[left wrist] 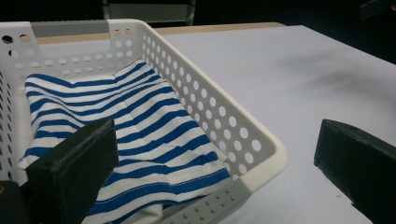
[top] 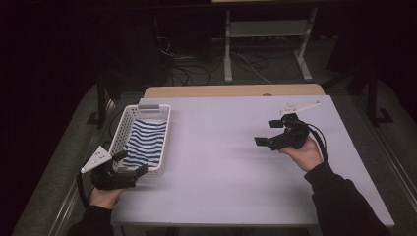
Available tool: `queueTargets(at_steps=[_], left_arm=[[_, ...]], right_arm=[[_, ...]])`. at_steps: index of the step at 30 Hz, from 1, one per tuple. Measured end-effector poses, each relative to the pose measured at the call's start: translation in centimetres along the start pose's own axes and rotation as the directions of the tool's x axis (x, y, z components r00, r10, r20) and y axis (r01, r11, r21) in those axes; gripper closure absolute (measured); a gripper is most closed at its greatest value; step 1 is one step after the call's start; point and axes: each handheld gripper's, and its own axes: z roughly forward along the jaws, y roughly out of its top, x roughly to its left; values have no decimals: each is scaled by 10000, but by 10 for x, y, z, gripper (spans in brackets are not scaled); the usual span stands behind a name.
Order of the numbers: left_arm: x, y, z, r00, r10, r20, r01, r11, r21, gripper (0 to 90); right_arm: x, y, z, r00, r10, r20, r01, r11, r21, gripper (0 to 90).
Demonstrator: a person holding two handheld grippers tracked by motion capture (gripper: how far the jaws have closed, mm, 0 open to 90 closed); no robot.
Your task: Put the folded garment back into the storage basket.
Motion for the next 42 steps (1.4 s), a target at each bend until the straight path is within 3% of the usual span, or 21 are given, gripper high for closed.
queueTargets(at_steps=[15, 34, 42], left_arm=[[-3, -2, 2, 9999, 3, 146, -4, 10000, 64, 0], [-2, -4, -1, 10000, -37, 25, 37, 10000, 17, 0], [-2, -5, -2, 10000, -30, -1, 30, 10000, 6, 0]], right_arm=[[-14, -27, -27, 9985, 319, 438, -308, 9992, -271, 0], [-20, -50, -46, 9955, 441, 837, -401, 9980, -489, 0], [-21, -71, -54, 9931, 471, 1077, -424, 9981, -455, 0]])
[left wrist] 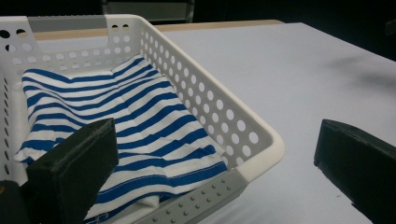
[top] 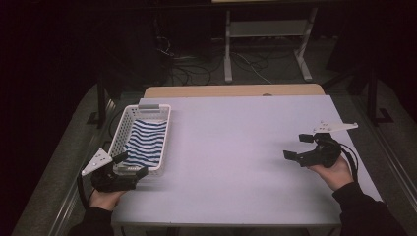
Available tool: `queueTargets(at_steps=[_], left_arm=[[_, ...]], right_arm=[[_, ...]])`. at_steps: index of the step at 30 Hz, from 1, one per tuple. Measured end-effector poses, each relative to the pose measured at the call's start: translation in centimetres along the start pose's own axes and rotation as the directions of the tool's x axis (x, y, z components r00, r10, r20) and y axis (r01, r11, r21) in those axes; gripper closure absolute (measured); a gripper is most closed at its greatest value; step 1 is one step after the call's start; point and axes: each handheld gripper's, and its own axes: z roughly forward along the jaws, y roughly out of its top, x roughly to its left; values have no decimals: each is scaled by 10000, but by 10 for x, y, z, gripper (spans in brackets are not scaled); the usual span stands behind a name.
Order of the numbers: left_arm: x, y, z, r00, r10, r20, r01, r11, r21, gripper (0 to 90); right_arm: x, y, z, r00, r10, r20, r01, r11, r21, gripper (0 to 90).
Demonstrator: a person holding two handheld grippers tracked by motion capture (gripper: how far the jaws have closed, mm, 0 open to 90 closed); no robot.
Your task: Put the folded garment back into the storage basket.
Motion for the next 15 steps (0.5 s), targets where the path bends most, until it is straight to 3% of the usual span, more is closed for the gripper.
queueTargets(at_steps=[6, 15], left_arm=[[0, 0, -1, 10000, 48, -32, -48, 10000, 16, 0], [1, -1, -1, 10000, 4, -15, -4, 10000, 4, 0]], right_arm=[[-1, -17, -5, 9989, 71, 457, -69, 10000, -60, 0], [1, -37, -5, 9987, -25, 501, 10, 9996, 287, 0]])
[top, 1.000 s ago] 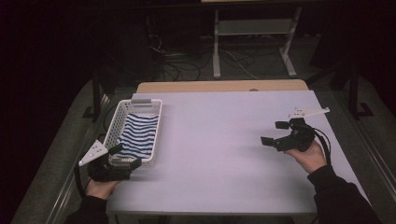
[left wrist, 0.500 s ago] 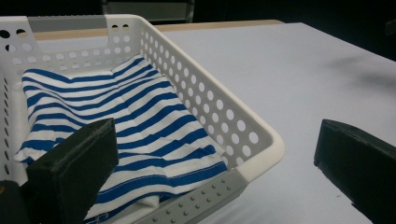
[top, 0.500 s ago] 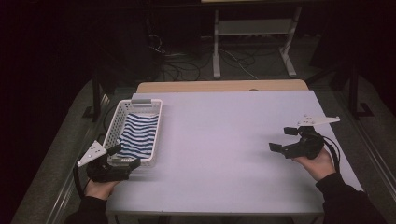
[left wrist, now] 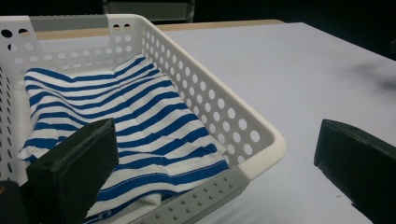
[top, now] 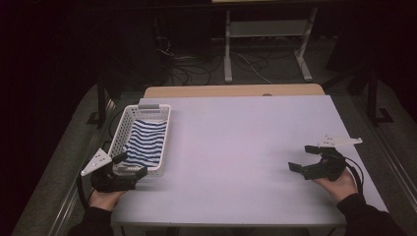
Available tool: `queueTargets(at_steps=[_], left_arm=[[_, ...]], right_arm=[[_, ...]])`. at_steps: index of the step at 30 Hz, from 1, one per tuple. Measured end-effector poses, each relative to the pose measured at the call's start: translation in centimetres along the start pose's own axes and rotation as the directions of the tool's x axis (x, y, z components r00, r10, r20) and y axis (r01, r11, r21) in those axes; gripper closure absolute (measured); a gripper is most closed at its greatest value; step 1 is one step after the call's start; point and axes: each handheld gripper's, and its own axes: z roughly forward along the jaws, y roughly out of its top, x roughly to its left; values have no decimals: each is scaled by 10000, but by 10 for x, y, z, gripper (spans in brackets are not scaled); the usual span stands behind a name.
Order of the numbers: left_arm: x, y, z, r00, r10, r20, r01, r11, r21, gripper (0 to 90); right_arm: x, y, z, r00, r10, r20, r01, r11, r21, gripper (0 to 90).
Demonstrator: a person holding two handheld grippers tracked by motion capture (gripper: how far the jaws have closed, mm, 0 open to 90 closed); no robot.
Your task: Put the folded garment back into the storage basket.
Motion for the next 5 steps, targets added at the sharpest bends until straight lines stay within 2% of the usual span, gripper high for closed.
queueTargets(at_steps=[5], left_arm=[[0, 1, -1, 10000, 60, 68, -59, 10000, -55, 0]], right_arm=[[1, -3, 4, 10000, 41, 76, -42, 9999, 127, 0]])
